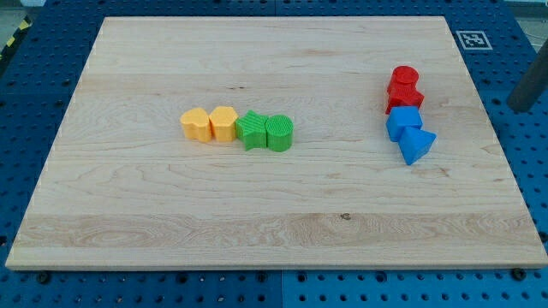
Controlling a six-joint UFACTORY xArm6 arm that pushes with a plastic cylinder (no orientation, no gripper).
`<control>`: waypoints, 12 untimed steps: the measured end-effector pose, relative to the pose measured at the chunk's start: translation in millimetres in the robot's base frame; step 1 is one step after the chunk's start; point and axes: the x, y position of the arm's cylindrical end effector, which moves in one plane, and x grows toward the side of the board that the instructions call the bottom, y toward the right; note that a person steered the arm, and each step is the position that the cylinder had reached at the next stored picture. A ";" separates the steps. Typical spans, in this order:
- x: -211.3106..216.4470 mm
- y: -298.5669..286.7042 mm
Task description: Point your arm diagonal to the bottom right of the triangle
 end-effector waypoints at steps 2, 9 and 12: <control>24.2 1.2; 122.9 -62.8; 104.6 -75.1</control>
